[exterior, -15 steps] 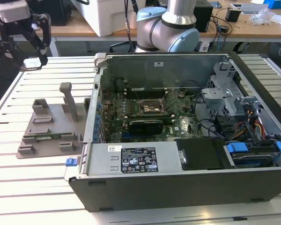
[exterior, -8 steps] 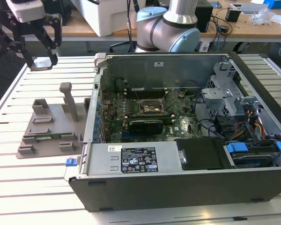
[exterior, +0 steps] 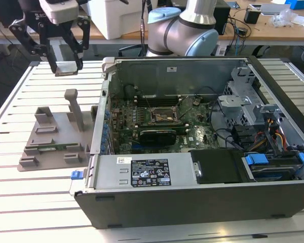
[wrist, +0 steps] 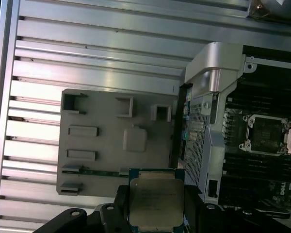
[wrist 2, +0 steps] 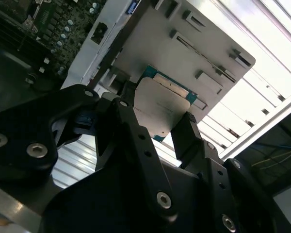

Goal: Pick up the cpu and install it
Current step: 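Pick up the cpu and move it towards the insertion slot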

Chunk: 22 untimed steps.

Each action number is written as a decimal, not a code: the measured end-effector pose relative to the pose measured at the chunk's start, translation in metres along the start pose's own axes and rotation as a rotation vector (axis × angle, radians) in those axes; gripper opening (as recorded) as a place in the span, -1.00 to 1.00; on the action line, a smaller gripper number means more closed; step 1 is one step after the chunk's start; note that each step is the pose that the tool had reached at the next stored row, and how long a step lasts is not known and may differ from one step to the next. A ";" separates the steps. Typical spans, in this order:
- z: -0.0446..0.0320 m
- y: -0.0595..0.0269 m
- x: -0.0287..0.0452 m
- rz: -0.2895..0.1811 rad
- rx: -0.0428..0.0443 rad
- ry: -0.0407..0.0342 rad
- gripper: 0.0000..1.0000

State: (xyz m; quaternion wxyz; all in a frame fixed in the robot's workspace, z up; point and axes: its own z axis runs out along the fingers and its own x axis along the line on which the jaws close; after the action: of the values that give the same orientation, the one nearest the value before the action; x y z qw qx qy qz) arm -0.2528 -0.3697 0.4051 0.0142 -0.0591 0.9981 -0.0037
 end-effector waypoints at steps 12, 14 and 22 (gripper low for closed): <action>0.0015 -0.0053 -0.0507 0.000 0.0001 0.0001 0.09; 0.0018 -0.0060 -0.0592 0.000 0.0000 0.0001 0.09; 0.0032 -0.0109 -0.1054 0.000 0.0001 0.0001 0.09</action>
State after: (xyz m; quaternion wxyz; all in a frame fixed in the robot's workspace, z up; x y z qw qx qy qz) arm -0.1467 -0.3680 0.4050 0.0142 -0.0591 0.9981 -0.0037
